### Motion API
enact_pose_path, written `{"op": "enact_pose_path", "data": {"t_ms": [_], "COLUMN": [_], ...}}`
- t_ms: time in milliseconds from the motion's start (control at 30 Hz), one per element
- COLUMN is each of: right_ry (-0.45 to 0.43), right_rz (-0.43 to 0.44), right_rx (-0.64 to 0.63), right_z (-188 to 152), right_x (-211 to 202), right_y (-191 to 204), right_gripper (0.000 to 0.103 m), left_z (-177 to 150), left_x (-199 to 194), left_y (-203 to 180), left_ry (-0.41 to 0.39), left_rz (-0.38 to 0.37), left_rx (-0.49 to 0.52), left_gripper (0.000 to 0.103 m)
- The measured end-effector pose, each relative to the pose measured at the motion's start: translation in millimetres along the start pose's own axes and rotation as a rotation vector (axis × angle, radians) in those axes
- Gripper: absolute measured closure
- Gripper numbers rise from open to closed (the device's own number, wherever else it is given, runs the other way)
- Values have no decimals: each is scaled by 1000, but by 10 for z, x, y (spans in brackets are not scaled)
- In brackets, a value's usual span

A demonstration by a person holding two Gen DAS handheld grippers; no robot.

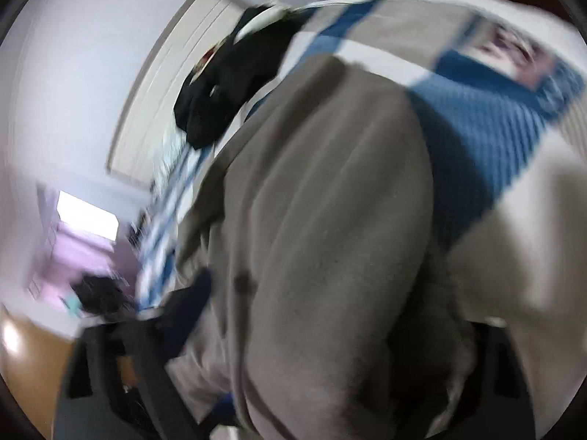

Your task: Fold large clothes

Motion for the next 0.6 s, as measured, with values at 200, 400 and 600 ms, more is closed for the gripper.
{"op": "enact_pose_path", "data": {"t_ms": [200,400,600], "right_ry": [10,-52,-58], "right_rz": [-47,-34,-43], "right_rx": [-137,-243,-504], "right_z": [18,141,6], "right_x": [-87,-227,-242], "right_y": [374,891,1833], "right_gripper": [71,74,75], "left_z": [125,389,290], "left_x": [-286,-958,-1042], "left_y": [-90,110,828], "left_ry": [-14,-105,-48], "left_rz": [30,175,158], "left_rx": [38,127,-111], "left_gripper": [7,7,7]}}
Point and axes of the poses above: each gripper's, at about its wrist camera, not at the fingertips, and x roughly the way its jaws point, y to its left, z to its top, the point moved 9 cm from there along x, roughly the way its jaws point, and after that the axes turned 3 degrees about -y, right-handed, at the moved point
